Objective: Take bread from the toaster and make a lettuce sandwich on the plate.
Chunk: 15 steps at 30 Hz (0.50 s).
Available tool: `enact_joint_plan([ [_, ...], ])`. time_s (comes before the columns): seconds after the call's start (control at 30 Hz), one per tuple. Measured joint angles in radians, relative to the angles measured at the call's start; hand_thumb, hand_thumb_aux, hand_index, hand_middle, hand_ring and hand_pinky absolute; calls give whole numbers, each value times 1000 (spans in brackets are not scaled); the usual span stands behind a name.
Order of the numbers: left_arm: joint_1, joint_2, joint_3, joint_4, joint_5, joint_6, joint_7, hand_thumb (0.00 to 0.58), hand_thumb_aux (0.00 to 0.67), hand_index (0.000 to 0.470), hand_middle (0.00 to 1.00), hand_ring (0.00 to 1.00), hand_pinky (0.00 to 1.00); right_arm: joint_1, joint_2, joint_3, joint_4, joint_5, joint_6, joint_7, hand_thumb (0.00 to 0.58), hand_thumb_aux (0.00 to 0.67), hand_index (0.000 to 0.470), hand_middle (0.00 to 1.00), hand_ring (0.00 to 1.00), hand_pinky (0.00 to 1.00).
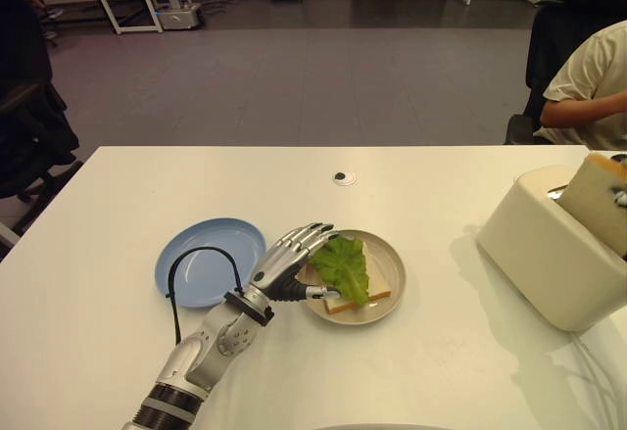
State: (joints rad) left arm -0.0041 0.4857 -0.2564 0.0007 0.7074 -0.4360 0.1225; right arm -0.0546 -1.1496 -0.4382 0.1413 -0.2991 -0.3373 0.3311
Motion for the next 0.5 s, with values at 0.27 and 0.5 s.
enact_joint_plan([
  [0.27,-1,0,1,14,0,-1,6,0,0,0,0,0,0,-197,82,15,-169,348,115,113,580,670,470,0,0,0],
  [0.5,-14,6,65,67,-26,-16,61,0,0,0,0,0,0,-282,438,447,-357,337,156,134,580,670,470,0,0,0],
])
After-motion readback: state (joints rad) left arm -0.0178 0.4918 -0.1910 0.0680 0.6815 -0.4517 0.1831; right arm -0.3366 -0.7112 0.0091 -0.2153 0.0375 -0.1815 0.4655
